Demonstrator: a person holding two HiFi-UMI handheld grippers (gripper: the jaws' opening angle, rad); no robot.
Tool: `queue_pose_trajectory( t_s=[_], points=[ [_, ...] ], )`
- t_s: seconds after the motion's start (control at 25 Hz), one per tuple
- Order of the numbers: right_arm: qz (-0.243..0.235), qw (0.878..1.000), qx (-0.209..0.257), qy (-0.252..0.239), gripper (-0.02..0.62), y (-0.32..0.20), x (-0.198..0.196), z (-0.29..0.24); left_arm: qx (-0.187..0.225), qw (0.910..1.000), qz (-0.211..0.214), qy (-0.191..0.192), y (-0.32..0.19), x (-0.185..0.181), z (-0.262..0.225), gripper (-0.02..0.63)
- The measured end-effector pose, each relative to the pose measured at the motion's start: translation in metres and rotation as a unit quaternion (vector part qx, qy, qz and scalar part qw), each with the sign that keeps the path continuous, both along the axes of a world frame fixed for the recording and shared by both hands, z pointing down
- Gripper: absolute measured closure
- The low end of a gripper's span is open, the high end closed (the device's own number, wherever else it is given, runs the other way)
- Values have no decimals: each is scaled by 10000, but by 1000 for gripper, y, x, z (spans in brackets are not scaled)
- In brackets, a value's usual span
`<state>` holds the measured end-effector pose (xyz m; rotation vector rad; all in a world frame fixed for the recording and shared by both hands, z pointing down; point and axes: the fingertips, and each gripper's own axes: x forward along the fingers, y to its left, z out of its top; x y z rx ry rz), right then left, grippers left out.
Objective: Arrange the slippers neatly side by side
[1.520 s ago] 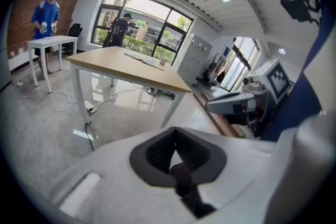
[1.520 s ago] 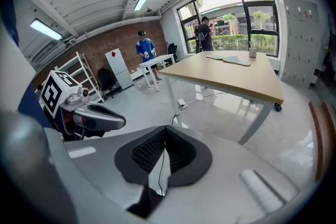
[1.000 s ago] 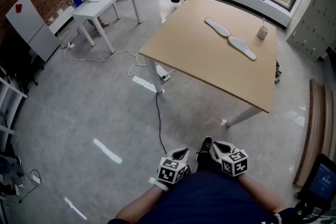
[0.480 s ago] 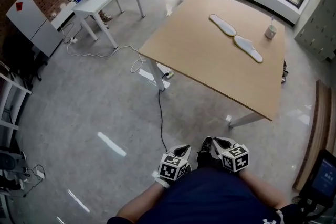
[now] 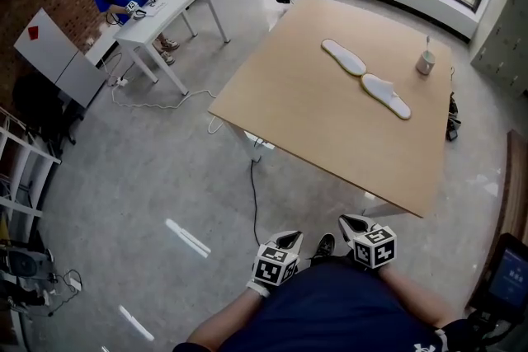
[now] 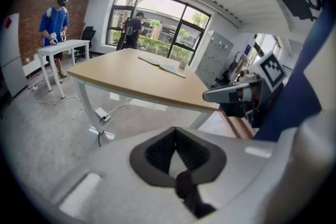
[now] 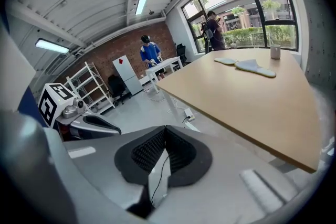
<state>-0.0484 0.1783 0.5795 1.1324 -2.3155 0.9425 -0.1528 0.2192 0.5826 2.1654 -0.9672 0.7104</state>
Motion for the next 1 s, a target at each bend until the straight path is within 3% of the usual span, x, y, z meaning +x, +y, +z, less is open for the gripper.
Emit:
queue_pose_trajectory(
  t_s=[0.16, 0.32, 0.6, 0.76, 1.0],
  points=[
    [51, 10000, 36, -55, 584, -34, 34, 5, 238, 9996, 40, -149, -40, 35, 2, 601],
    [83, 9999, 84, -97, 584, -41, 33, 3, 440, 9985, 115, -320, -52, 31, 0, 601],
    [431, 9987, 175, -213, 584, -55, 36, 1, 324, 9984, 331, -312, -68, 33, -14, 601],
    [897, 9954, 273, -173, 584, -75, 72, 2, 380, 9963, 627, -442, -93, 53, -4, 601],
    [1678, 9853, 295, -119, 584, -106, 125, 2, 294, 9916, 1214, -327, -135, 93, 2, 601]
  ],
)
